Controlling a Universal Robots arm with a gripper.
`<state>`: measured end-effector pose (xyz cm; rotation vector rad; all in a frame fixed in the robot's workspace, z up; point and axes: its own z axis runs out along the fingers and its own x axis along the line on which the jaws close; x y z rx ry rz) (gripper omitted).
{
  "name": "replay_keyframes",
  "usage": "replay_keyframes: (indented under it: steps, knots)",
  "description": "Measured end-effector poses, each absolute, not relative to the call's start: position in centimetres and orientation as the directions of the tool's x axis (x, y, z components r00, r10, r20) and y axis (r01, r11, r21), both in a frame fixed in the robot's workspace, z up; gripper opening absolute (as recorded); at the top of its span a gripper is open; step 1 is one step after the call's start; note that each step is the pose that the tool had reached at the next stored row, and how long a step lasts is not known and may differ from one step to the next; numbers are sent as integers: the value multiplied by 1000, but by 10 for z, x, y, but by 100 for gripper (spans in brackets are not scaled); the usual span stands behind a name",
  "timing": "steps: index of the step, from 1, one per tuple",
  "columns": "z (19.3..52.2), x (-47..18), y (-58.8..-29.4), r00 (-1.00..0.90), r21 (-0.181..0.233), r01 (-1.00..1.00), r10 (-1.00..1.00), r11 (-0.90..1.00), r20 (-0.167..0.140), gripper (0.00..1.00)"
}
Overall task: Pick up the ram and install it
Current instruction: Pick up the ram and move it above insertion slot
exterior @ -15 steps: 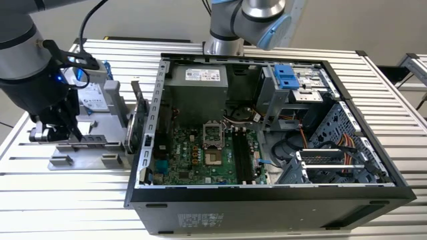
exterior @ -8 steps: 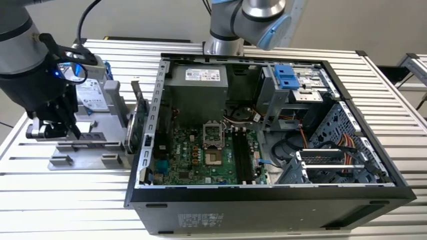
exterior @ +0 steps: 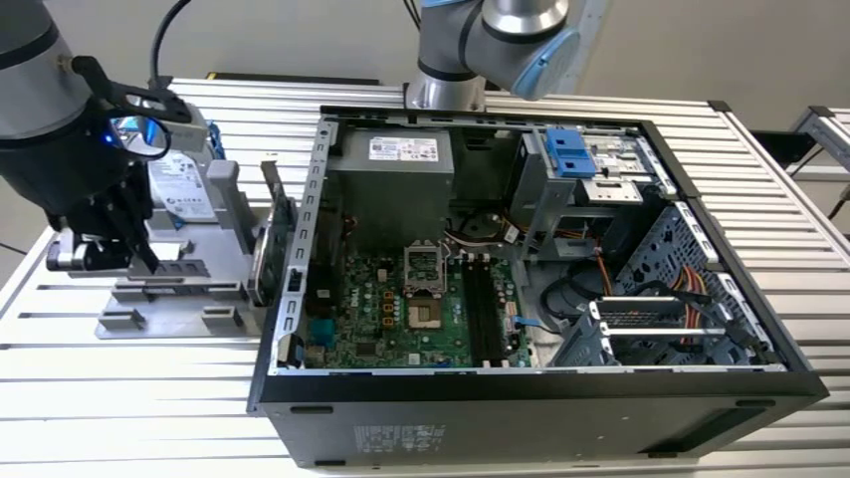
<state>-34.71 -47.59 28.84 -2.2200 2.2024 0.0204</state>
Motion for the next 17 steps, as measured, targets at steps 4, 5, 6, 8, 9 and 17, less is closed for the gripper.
replay_keyframes:
  steps: [4, 5, 6, 8, 9, 17]
  knots:
    - [291, -347, -476, 8, -1, -1000, -1000, -8, -20, 0]
    - [292, -347, -476, 8, -1, -1000, -1000, -8, -19, 0]
    - [293, -347, -476, 8, -1, -1000, -1000, -8, -19, 0]
    - [295, -347, -476, 8, -1, -1000, -1000, -8, -19, 0]
    - [295, -347, -476, 8, -1, -1000, -1000, -8, -19, 0]
    - [301, -347, -476, 8, -1, -1000, -1000, -8, -19, 0]
